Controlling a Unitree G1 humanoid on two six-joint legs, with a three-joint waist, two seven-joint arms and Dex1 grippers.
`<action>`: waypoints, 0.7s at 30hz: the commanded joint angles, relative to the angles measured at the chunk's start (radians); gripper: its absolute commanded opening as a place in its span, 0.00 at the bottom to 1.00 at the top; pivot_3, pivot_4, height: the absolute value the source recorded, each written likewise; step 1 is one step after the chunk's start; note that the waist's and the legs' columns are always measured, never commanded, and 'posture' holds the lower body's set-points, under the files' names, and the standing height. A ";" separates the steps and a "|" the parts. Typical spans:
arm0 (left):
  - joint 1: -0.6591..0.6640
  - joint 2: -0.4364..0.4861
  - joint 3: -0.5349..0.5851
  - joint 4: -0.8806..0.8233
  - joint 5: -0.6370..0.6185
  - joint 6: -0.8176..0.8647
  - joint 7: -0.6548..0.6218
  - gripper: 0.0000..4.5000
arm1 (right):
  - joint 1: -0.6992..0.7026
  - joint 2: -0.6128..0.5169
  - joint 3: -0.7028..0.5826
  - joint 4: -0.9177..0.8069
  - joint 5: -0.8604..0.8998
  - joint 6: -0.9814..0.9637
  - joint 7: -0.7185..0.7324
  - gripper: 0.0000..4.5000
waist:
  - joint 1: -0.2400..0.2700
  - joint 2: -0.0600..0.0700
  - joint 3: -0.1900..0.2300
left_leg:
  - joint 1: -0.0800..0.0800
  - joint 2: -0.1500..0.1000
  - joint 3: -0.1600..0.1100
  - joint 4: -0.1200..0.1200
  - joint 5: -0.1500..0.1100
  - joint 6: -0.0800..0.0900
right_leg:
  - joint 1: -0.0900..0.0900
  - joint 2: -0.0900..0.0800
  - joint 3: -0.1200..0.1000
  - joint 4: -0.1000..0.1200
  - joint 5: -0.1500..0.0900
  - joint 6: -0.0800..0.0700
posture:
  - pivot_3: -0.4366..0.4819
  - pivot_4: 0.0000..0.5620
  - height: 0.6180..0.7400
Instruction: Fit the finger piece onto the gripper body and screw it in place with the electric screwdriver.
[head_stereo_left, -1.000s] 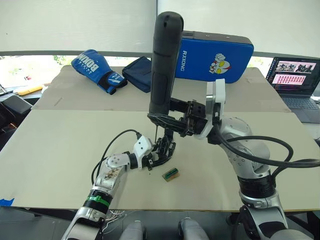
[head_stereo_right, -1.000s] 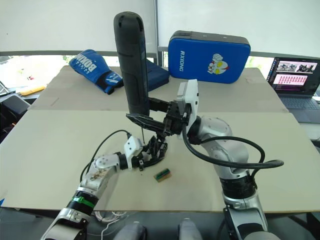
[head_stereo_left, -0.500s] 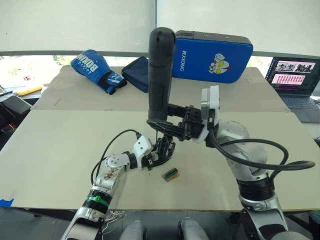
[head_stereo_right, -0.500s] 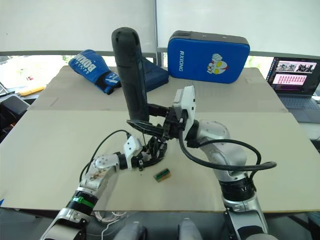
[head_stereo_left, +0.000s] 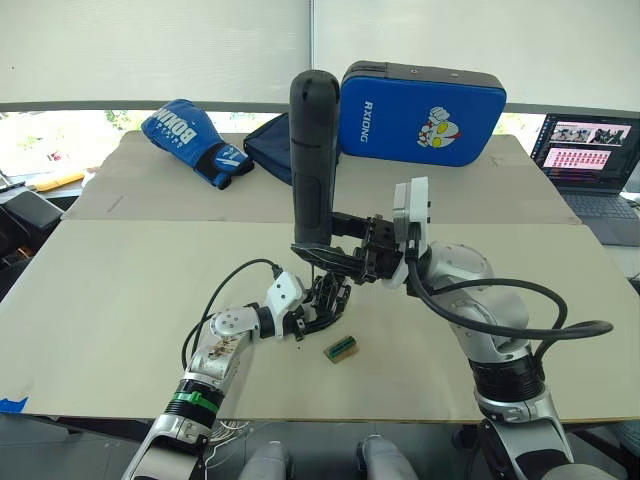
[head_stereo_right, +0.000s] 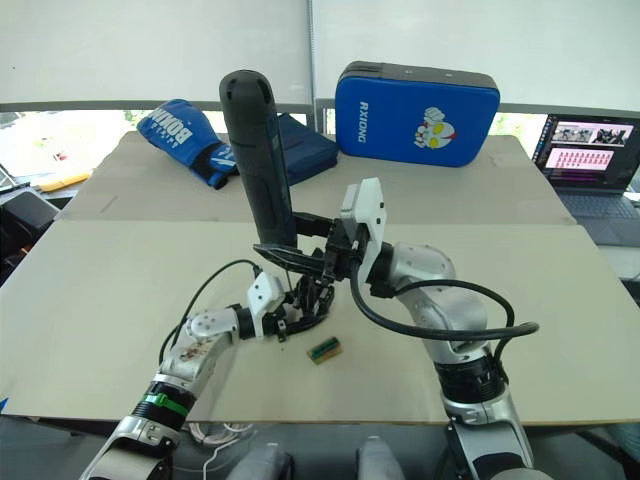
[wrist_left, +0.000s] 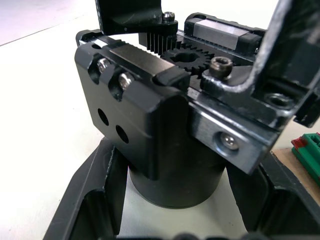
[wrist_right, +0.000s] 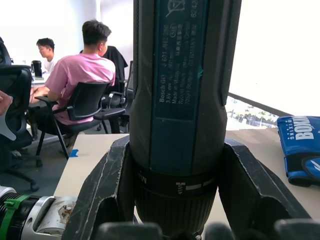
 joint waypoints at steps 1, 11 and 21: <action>0.030 0.005 -0.029 0.018 0.009 0.014 -0.016 0.52 | -0.006 0.000 -0.015 -0.028 0.002 -0.040 0.001 0.43 | 0.000 0.000 0.000 | 0.000 0.000 0.000 0.000 0.000 0.000 | 0.000 0.000 0.000 0.000 0.000 0.000 | 0.48 0.27 1.00; 0.034 0.009 -0.029 0.018 0.010 0.014 -0.018 0.52 | 0.014 0.005 -0.015 -0.021 -0.012 -0.048 0.007 0.43 | 0.000 0.000 0.000 | 0.000 0.000 0.000 0.000 0.000 0.000 | 0.000 0.000 0.000 0.000 0.000 0.000 | 0.48 0.27 1.00; 0.034 0.012 -0.030 0.021 0.009 0.012 -0.020 0.52 | 0.025 0.005 -0.010 -0.024 -0.018 -0.057 0.009 0.43 | 0.000 0.000 0.000 | 0.000 0.000 0.000 0.000 0.000 0.000 | 0.000 0.000 0.000 0.000 0.000 0.000 | 0.48 0.27 1.00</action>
